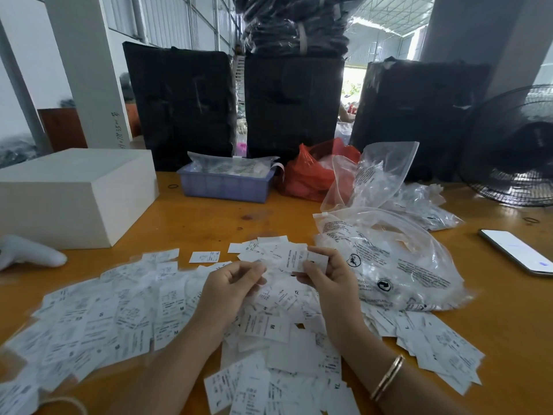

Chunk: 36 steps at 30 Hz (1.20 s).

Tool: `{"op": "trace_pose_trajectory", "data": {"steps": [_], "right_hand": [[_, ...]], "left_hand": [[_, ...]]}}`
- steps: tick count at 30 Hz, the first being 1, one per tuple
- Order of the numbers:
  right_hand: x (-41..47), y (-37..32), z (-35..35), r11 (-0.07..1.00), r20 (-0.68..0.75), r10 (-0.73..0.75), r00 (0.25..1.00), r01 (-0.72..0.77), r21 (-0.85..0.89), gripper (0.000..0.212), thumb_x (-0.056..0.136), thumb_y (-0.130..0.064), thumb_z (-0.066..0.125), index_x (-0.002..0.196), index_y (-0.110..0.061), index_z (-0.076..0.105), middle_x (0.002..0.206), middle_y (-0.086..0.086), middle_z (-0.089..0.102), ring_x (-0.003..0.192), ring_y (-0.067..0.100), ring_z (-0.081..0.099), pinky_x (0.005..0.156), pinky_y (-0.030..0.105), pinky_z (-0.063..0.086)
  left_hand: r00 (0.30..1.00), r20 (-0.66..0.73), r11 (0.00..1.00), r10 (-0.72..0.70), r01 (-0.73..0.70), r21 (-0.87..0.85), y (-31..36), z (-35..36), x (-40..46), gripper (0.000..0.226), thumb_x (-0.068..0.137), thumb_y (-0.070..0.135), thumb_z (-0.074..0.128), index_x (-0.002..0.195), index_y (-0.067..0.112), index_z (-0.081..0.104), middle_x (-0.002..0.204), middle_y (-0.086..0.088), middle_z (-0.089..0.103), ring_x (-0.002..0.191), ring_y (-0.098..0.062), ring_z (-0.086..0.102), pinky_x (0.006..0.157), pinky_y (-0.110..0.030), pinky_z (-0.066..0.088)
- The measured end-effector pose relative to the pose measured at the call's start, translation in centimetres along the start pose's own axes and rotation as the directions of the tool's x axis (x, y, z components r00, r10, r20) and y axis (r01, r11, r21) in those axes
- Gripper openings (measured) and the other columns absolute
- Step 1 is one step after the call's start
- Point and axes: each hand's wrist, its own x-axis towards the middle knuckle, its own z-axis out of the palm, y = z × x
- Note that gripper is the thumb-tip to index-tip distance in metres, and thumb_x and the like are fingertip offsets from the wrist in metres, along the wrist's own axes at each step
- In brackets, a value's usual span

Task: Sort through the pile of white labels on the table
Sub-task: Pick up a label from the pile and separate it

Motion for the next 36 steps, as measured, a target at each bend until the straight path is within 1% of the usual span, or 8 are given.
{"op": "trace_pose_trajectory", "data": {"steps": [4,9,11,17,23,28,33,36], "right_hand": [[-0.3,0.17,0.27,0.995,0.057,-0.01,0.998,0.015,-0.101,0.019,0.087,-0.004,0.063,0.093,-0.022,0.067,0.088,0.005,0.071,0.077,0.018,0.071,0.065,0.02,0.055],[-0.44,0.31,0.39,0.974,0.096,-0.017,0.995,0.038,-0.221,0.018,0.087,-0.003,0.063,0.097,-0.018,0.064,0.091,0.006,0.068,0.075,0.015,0.071,0.063,0.02,0.055],[-0.47,0.27,0.41,0.982,0.077,-0.02,0.997,0.034,-0.186,0.019,0.088,-0.003,0.062,0.096,-0.02,0.065,0.093,0.008,0.068,0.075,0.016,0.071,0.063,0.02,0.055],[-0.16,-0.11,0.01,0.998,-0.036,0.002,0.999,0.0,0.059,0.021,0.088,-0.001,0.06,0.095,-0.02,0.067,0.09,0.007,0.072,0.079,0.023,0.072,0.065,0.021,0.055],[-0.47,0.13,0.45,0.997,0.052,-0.024,0.998,0.027,-0.074,0.018,0.088,-0.003,0.062,0.095,-0.019,0.066,0.094,0.008,0.068,0.077,0.021,0.072,0.065,0.021,0.056],[-0.54,0.34,0.48,0.976,0.089,-0.056,0.994,0.074,-0.206,0.019,0.088,-0.003,0.062,0.095,-0.02,0.064,0.088,0.002,0.069,0.076,0.016,0.071,0.065,0.022,0.056],[-0.27,0.27,0.19,0.994,-0.013,-0.048,0.999,0.046,-0.103,0.018,0.087,-0.005,0.062,0.094,-0.021,0.066,0.09,0.0,0.07,0.078,0.017,0.071,0.065,0.021,0.055],[-0.24,0.17,0.09,0.996,-0.014,-0.039,0.999,0.038,-0.084,0.017,0.087,-0.005,0.062,0.093,-0.021,0.066,0.09,0.001,0.071,0.077,0.018,0.071,0.065,0.02,0.055]], "left_hand": [[1.0,-0.021,1.0,0.014,-0.013,0.005,-0.13,0.02,0.02,0.015,0.081,0.039,0.065,0.085,0.025,0.069,0.073,0.014,0.072,0.068,0.002,0.065,0.055,-0.009,0.048],[0.998,-0.053,1.0,0.03,-0.03,0.002,-0.35,-0.07,0.08,0.008,0.084,0.032,0.065,0.087,0.024,0.067,0.075,0.015,0.072,0.07,0.004,0.065,0.054,-0.005,0.046],[0.998,-0.045,0.999,0.035,-0.034,0.013,-0.34,-0.05,0.09,0.009,0.084,0.032,0.065,0.086,0.023,0.067,0.073,0.015,0.071,0.069,0.004,0.065,0.054,-0.005,0.046],[0.999,-0.017,0.999,0.042,-0.041,0.027,-0.27,0.05,0.0,0.013,0.084,0.034,0.066,0.086,0.021,0.069,0.073,0.013,0.072,0.068,0.001,0.066,0.058,-0.009,0.049],[0.999,-0.008,0.998,0.05,-0.049,0.026,-0.14,0.17,-0.12,0.013,0.083,0.034,0.066,0.087,0.022,0.069,0.072,0.012,0.072,0.067,0.002,0.065,0.057,-0.007,0.047],[0.999,-0.018,0.999,0.038,-0.038,0.008,0.03,0.01,-0.22,0.018,0.08,0.04,0.065,0.086,0.024,0.069,0.073,0.012,0.072,0.067,0.001,0.066,0.056,-0.009,0.048],[0.999,-0.018,0.999,0.033,-0.033,-0.025,0.31,-0.1,-0.35,0.024,0.073,0.046,0.063,0.083,0.024,0.069,0.072,0.012,0.072,0.065,0.003,0.065,0.056,-0.007,0.047],[1.0,-0.017,0.999,0.026,-0.026,-0.025,0.24,-0.03,-0.28,0.017,0.078,0.041,0.065,0.083,0.025,0.069,0.072,0.012,0.072,0.065,0.003,0.065,0.055,-0.007,0.047]]}}
